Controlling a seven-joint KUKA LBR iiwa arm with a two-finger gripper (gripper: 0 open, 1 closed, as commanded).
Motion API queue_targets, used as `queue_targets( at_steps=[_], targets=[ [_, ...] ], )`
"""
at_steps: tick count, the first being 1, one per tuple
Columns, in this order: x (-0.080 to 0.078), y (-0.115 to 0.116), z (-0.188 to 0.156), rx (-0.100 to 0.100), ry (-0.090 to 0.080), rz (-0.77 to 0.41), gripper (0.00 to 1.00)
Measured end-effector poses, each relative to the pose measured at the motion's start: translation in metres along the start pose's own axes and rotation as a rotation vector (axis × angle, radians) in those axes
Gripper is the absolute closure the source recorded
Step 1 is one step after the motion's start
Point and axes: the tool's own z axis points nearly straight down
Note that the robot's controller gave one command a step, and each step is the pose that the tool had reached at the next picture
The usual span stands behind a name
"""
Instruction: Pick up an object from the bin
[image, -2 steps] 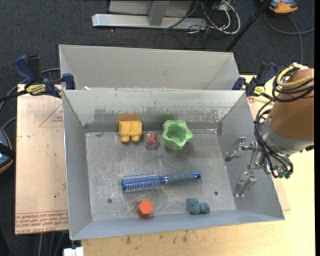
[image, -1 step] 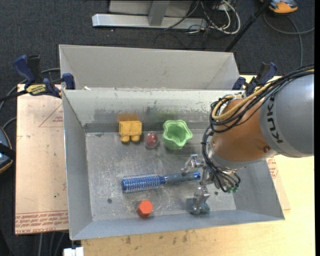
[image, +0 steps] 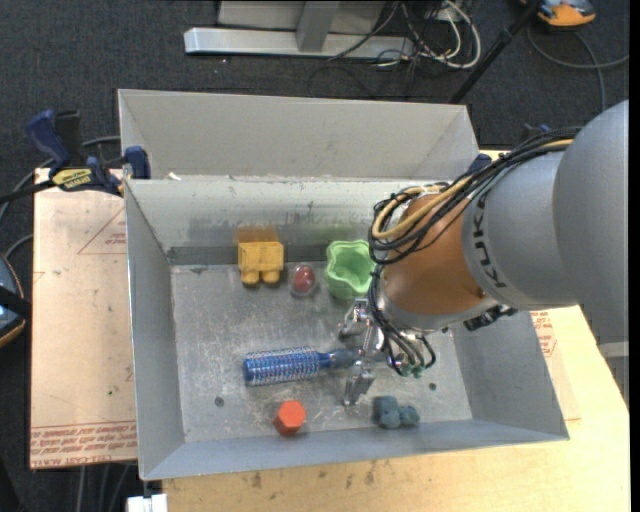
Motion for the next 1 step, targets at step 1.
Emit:
queue_targets(
  at_steps=[1],
  targets=[
    [-0.0010,0.0000,-0.0016,0.000,-0.003,-0.001,1.00]
  ],
)
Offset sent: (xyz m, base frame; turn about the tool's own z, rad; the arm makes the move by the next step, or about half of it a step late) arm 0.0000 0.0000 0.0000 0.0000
